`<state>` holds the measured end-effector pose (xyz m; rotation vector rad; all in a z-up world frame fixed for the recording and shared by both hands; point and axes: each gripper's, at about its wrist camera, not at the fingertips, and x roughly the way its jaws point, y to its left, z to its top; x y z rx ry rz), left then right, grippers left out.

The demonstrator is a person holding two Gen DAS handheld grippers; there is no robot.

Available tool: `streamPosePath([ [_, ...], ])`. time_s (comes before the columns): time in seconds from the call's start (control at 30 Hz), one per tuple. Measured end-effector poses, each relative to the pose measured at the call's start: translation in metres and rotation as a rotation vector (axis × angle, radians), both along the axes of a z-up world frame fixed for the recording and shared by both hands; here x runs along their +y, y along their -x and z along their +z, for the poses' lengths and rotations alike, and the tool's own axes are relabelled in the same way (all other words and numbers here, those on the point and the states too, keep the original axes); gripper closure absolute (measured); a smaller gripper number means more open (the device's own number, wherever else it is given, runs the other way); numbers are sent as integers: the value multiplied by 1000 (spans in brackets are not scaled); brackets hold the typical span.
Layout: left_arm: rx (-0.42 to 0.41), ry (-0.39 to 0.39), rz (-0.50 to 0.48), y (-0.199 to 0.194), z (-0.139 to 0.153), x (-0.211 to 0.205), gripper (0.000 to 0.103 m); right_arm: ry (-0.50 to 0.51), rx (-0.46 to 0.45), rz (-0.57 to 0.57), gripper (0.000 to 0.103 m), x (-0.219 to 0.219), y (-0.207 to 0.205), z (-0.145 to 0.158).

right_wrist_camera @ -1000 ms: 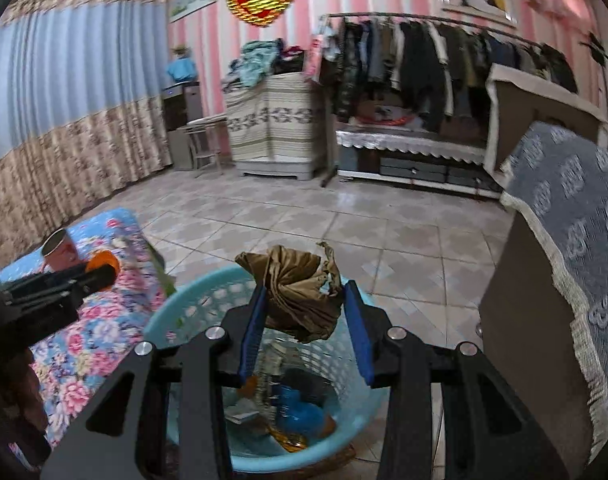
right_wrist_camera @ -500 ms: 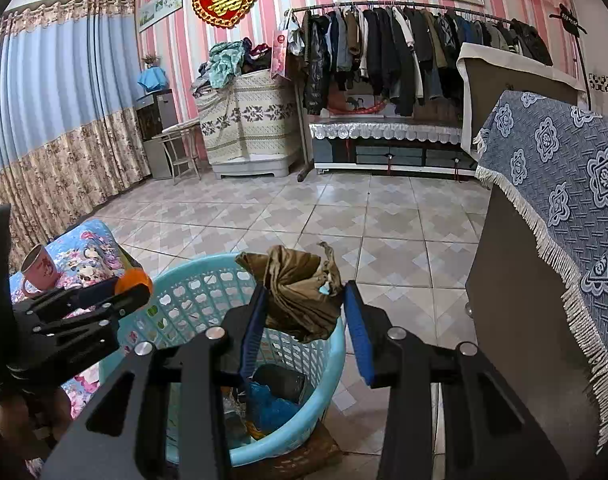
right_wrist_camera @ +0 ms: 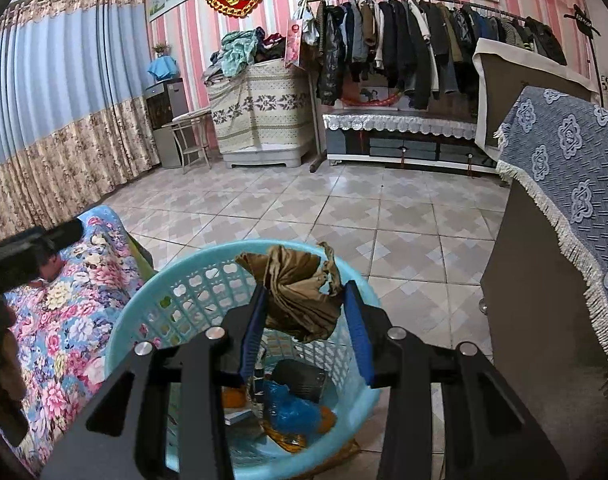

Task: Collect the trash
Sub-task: 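Open the left gripper to drop the lid while the right releases the cloth into the basket, then move both open tools back over the bed toward the white cake and cloth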

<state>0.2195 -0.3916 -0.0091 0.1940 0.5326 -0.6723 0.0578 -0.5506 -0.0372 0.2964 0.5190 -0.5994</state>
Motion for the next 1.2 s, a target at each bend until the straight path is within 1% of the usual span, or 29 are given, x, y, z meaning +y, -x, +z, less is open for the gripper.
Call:
streamPosePath([
  [0.1, -35, -19, 21, 1, 6, 10, 5, -12, -3, 3, 64, 0, -6, 0],
  [0.27, -55, -44, 35, 1, 7, 24, 5, -17, 3, 14, 64, 5, -20, 0],
  [0.37, -46, -26, 47, 2, 8, 34, 5, -13, 17, 26, 64, 9, -33, -2],
  [0.47, -36, -6, 65, -1, 10, 45, 5, 1, 35, 37, 61, 15, -41, -5],
  [0.57, -32, 3, 90, -5, 10, 55, 5, -9, 40, 45, 60, 19, -45, -9],
  [0.6, -26, 9, 103, -7, 11, 59, 5, -12, 42, 46, 55, 19, -44, -9],
  [0.63, -17, 17, 113, -10, 11, 64, 5, -14, 46, 46, 45, 20, -45, -10],
  [0.67, -8, 25, 123, -13, 12, 69, 5, -14, 47, 46, 40, 19, -46, -11],
  [0.7, -1, 31, 133, -15, 12, 73, 5, -10, 44, 44, 32, 21, -46, -10],
  [0.8, 6, 50, 164, -21, 15, 88, 5, 8, 35, 32, 21, 26, -46, -6],
  [0.9, 0, 65, 204, -24, 20, 103, 5, 16, 36, 30, 20, 30, -48, -2],
  [0.93, 1, 76, 215, -25, 22, 110, 5, 17, 34, 28, 13, 31, -48, -1],
  [1.0, 3, 91, 231, -26, 26, 122, 5, 31, 22, 13, 6, 35, -47, 2],
  [1.07, -7, 97, 253, -26, 29, 136, 5, 46, 18, 5, 6, 40, -46, 6],
  [1.13, -25, 83, 295, -26, 34, 149, 5, 51, 17, 9, 6, 46, -48, 9],
  [1.2, -30, 93, 316, -26, 38, 165, 5, 55, 9, 16, 6, 53, -49, 15],
])
